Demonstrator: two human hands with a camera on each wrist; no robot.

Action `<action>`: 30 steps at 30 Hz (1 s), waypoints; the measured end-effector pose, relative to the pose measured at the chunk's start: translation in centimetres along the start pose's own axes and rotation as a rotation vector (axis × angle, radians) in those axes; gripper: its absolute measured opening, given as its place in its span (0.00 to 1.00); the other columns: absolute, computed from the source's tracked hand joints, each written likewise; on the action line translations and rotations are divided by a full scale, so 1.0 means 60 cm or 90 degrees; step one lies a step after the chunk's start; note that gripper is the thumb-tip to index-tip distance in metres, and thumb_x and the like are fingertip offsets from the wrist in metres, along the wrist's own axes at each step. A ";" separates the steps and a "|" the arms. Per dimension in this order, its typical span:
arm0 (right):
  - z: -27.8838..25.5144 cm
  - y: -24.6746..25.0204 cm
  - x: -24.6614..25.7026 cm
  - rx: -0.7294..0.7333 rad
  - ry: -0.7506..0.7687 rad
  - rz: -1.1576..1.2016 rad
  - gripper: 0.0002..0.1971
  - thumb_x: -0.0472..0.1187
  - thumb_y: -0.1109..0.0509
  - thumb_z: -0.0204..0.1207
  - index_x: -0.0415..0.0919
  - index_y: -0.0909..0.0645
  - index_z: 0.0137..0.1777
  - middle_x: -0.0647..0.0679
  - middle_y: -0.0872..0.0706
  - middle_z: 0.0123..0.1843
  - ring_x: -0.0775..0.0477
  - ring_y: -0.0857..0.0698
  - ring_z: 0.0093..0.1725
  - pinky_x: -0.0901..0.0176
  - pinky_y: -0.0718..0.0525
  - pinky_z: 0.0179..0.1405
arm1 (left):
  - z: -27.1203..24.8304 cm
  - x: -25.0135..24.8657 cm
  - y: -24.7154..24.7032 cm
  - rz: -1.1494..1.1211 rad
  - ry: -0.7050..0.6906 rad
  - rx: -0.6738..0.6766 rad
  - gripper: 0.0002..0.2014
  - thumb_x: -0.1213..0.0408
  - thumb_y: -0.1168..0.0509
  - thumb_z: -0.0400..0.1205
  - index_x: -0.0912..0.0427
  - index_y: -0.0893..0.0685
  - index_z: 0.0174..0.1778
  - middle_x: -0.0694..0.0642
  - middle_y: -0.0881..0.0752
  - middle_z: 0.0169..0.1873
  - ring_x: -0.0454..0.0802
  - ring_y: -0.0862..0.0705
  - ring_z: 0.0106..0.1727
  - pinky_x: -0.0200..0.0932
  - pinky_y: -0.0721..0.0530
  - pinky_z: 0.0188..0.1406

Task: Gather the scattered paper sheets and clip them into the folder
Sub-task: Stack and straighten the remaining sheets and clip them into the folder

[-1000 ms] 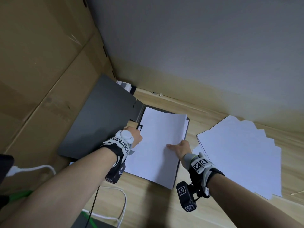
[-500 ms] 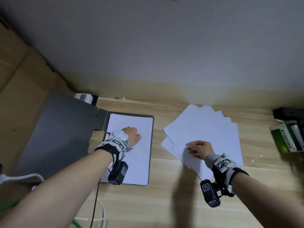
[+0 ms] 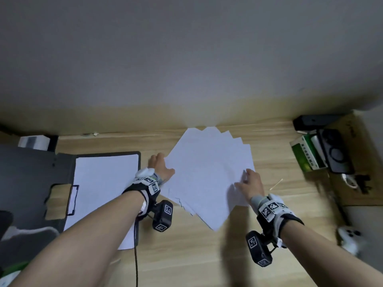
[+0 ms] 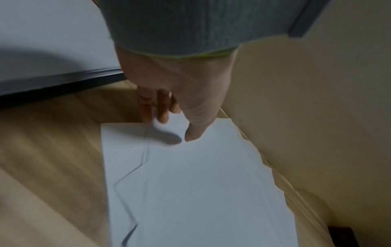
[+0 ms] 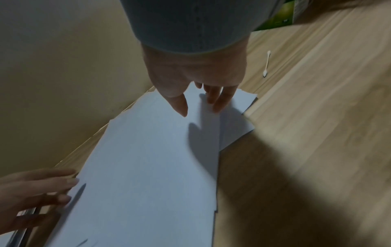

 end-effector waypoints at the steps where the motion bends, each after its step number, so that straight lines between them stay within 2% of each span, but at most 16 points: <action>1: 0.000 0.000 0.004 0.007 -0.002 -0.006 0.27 0.38 0.21 0.65 0.38 0.23 0.64 0.42 0.23 0.62 0.36 0.18 0.54 0.46 0.17 0.55 | 0.000 -0.001 0.003 -0.013 0.020 0.012 0.21 0.58 0.30 0.72 0.61 0.26 0.57 0.58 0.24 0.56 0.58 0.22 0.56 0.49 0.20 0.54; 3: 0.005 0.003 0.008 0.027 -0.008 -0.024 0.21 0.43 0.21 0.64 0.46 0.25 0.55 0.46 0.19 0.49 0.40 0.19 0.46 0.49 0.19 0.46 | -0.005 -0.002 0.001 -0.006 0.051 0.075 0.14 0.60 0.30 0.73 0.57 0.31 0.39 0.53 0.26 0.37 0.53 0.25 0.41 0.43 0.28 0.39; 5: 0.003 0.000 0.007 0.069 -0.004 -0.049 0.22 0.47 0.19 0.63 0.50 0.26 0.53 0.49 0.15 0.42 0.42 0.17 0.44 0.54 0.23 0.42 | -0.014 0.006 -0.004 0.026 0.070 0.130 0.14 0.58 0.31 0.65 0.55 0.32 0.33 0.50 0.29 0.28 0.51 0.29 0.33 0.42 0.34 0.34; 7: -0.002 -0.009 0.009 0.091 0.033 -0.085 0.19 0.49 0.17 0.60 0.49 0.21 0.47 0.53 0.15 0.39 0.47 0.16 0.43 0.56 0.21 0.41 | -0.025 0.016 -0.010 0.046 0.069 0.148 0.11 0.56 0.32 0.62 0.55 0.28 0.28 0.50 0.26 0.25 0.51 0.27 0.30 0.40 0.31 0.31; 9: -0.009 -0.021 0.011 0.116 0.078 -0.141 0.14 0.51 0.17 0.56 0.50 0.17 0.36 0.55 0.16 0.36 0.48 0.15 0.43 0.58 0.18 0.41 | -0.036 0.029 -0.021 0.020 0.045 0.164 0.12 0.59 0.30 0.66 0.54 0.28 0.23 0.52 0.25 0.24 0.51 0.26 0.29 0.39 0.31 0.31; 12: -0.021 -0.037 0.016 0.136 0.103 -0.208 0.09 0.51 0.19 0.55 0.52 0.16 0.30 0.53 0.22 0.42 0.46 0.18 0.51 0.61 0.22 0.43 | -0.054 0.042 -0.028 -0.041 0.014 0.154 0.10 0.63 0.28 0.70 0.57 0.24 0.29 0.52 0.24 0.26 0.51 0.26 0.30 0.40 0.31 0.32; 14: -0.031 -0.042 0.020 0.135 0.123 -0.217 0.13 0.51 0.18 0.57 0.53 0.15 0.40 0.52 0.24 0.49 0.43 0.20 0.58 0.60 0.21 0.51 | -0.066 0.050 -0.033 -0.068 -0.022 0.152 0.10 0.67 0.30 0.71 0.58 0.26 0.32 0.50 0.27 0.26 0.50 0.30 0.30 0.39 0.34 0.32; 16: -0.041 -0.040 0.034 0.094 0.171 -0.209 0.28 0.52 0.16 0.59 0.51 0.18 0.60 0.47 0.25 0.62 0.41 0.25 0.67 0.54 0.21 0.62 | -0.077 0.053 -0.036 -0.051 -0.081 0.141 0.07 0.68 0.32 0.70 0.57 0.25 0.33 0.51 0.27 0.28 0.49 0.31 0.30 0.40 0.35 0.31; 18: -0.047 -0.032 0.057 0.055 0.241 -0.203 0.47 0.56 0.15 0.57 0.48 0.29 0.76 0.45 0.32 0.77 0.40 0.33 0.76 0.49 0.28 0.73 | -0.087 0.048 -0.034 -0.026 -0.143 0.133 0.08 0.68 0.32 0.72 0.55 0.25 0.32 0.51 0.28 0.28 0.49 0.32 0.30 0.41 0.36 0.31; 20: -0.054 -0.029 0.084 0.080 0.317 -0.249 0.56 0.62 0.16 0.55 0.44 0.36 0.82 0.44 0.34 0.82 0.40 0.37 0.80 0.48 0.37 0.79 | -0.093 0.034 -0.029 -0.039 -0.215 0.127 0.17 0.70 0.32 0.74 0.48 0.30 0.26 0.46 0.31 0.24 0.48 0.35 0.29 0.42 0.39 0.30; 21: -0.061 -0.029 0.096 0.111 0.328 -0.277 0.54 0.62 0.16 0.56 0.44 0.33 0.81 0.45 0.30 0.81 0.41 0.35 0.80 0.50 0.39 0.80 | -0.097 0.023 -0.023 -0.054 -0.245 0.122 0.20 0.70 0.32 0.74 0.45 0.32 0.23 0.46 0.32 0.22 0.46 0.37 0.28 0.42 0.40 0.29; 23: -0.073 -0.033 0.105 0.178 0.271 -0.301 0.39 0.58 0.17 0.61 0.45 0.22 0.71 0.45 0.16 0.69 0.40 0.24 0.74 0.53 0.35 0.77 | -0.096 0.008 -0.014 -0.094 -0.282 0.112 0.23 0.71 0.32 0.75 0.39 0.28 0.22 0.43 0.27 0.20 0.43 0.35 0.25 0.39 0.38 0.27; 25: -0.080 -0.031 0.093 0.191 0.175 -0.210 0.16 0.53 0.17 0.63 0.48 0.14 0.47 0.44 0.10 0.47 0.38 0.14 0.55 0.55 0.20 0.53 | -0.083 -0.005 -0.008 -0.144 -0.287 0.086 0.20 0.70 0.30 0.76 0.38 0.22 0.28 0.38 0.22 0.23 0.40 0.29 0.26 0.36 0.33 0.29; 26: -0.081 -0.031 0.075 0.181 0.138 -0.147 0.13 0.51 0.16 0.61 0.48 0.17 0.37 0.45 0.12 0.39 0.40 0.13 0.45 0.56 0.20 0.42 | -0.077 -0.014 -0.009 -0.165 -0.279 0.066 0.16 0.70 0.30 0.77 0.40 0.18 0.32 0.37 0.19 0.26 0.38 0.26 0.28 0.36 0.30 0.32; 28: -0.084 -0.029 0.036 0.140 0.046 -0.009 0.14 0.48 0.14 0.58 0.45 0.16 0.33 0.46 0.12 0.36 0.42 0.14 0.36 0.53 0.16 0.35 | -0.061 -0.028 -0.007 -0.162 -0.249 0.008 0.05 0.67 0.29 0.77 0.51 0.13 0.42 0.42 0.14 0.37 0.40 0.20 0.37 0.35 0.24 0.40; 30: -0.086 -0.017 -0.016 0.085 -0.055 0.093 0.14 0.44 0.13 0.58 0.39 0.12 0.40 0.42 0.08 0.39 0.40 0.10 0.39 0.46 0.10 0.40 | -0.037 -0.047 -0.027 -0.107 -0.259 -0.035 0.10 0.67 0.29 0.77 0.58 0.14 0.55 0.53 0.14 0.50 0.46 0.17 0.51 0.35 0.25 0.51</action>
Point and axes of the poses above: each hand's wrist, its own z-axis towards the middle knuckle, its own y-axis out of the back of the hand, x = y × z, the point moved 3 cm from there along z, towards the middle knuckle
